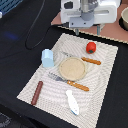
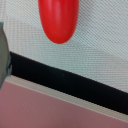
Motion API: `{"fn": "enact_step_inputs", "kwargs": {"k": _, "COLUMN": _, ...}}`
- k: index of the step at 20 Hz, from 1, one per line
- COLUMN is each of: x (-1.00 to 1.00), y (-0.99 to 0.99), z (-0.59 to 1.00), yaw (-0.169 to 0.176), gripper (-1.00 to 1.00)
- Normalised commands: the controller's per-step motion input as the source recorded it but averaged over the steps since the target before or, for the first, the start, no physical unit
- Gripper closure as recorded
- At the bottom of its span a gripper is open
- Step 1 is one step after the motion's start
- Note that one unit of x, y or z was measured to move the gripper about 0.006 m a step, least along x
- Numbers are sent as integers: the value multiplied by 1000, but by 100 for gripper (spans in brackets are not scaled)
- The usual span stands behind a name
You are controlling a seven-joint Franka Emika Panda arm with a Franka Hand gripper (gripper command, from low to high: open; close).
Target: Interact with the objects in diverse but meaningful ways.
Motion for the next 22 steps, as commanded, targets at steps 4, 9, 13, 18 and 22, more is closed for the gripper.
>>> {"fn": "enact_step_inputs", "kwargs": {"k": 4, "x": 553, "y": 0, "z": -142, "yaw": -38, "gripper": -100}}
{"fn": "enact_step_inputs", "kwargs": {"k": 9, "x": 582, "y": 1, "z": -167, "yaw": -43, "gripper": -100}}
{"fn": "enact_step_inputs", "kwargs": {"k": 13, "x": 468, "y": 127, "z": -197, "yaw": -15, "gripper": -100}}
{"fn": "enact_step_inputs", "kwargs": {"k": 18, "x": 538, "y": 293, "z": -48, "yaw": 0, "gripper": -100}}
{"fn": "enact_step_inputs", "kwargs": {"k": 22, "x": 499, "y": 355, "z": -43, "yaw": 0, "gripper": -100}}
